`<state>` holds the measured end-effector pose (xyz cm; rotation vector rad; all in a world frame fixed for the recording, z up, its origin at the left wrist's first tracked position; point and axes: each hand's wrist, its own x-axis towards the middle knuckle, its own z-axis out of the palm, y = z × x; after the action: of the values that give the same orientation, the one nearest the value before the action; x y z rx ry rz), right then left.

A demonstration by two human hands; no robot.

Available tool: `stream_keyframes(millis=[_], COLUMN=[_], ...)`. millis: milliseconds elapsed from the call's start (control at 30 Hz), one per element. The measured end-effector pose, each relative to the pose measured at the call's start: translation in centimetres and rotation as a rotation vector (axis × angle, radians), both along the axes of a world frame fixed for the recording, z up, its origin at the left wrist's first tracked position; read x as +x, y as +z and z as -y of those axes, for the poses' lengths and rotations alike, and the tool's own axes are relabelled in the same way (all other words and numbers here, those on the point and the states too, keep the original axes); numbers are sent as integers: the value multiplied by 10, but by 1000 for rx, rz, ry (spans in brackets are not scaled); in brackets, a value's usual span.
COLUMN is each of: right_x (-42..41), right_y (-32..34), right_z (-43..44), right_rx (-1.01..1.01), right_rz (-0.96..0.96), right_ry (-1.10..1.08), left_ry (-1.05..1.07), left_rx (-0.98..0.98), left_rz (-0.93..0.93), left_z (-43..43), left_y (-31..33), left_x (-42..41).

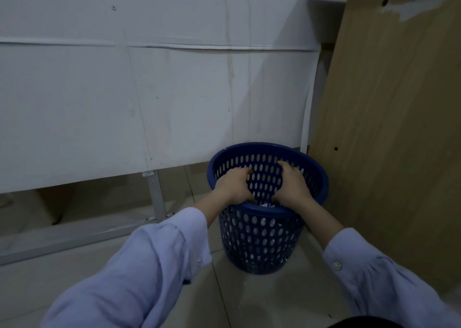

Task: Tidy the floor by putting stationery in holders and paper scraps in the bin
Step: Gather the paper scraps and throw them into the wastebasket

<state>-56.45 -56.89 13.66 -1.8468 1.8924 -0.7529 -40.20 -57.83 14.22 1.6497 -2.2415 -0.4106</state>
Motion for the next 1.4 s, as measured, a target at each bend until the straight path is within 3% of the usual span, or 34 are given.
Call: stream_keyframes(millis=[300, 433, 667, 800, 1133, 1400], right_x=[3, 14, 69, 126, 262, 349], right_y=[5, 11, 23, 34, 45, 27], right_z=[-17, -27, -26, -34, -81, -142], right_rx=[-211, -422, -759, -886, -977, -908], right_rz=[-93, -428, -404, -405, -309, -252], right_ry=[-18, -42, 58, 229, 625, 928], left_ry=[-2, 9, 178, 314, 612, 800], left_rx=[-273, -391, -701, -704, -769, -652], left_rz=[-175, -132, 81, 140, 316, 488], left_z=[-15, -30, -61, -91, -184, -309], left_y=[1, 10, 28, 35, 42, 43], left_x=[13, 34, 95, 138, 249, 317])
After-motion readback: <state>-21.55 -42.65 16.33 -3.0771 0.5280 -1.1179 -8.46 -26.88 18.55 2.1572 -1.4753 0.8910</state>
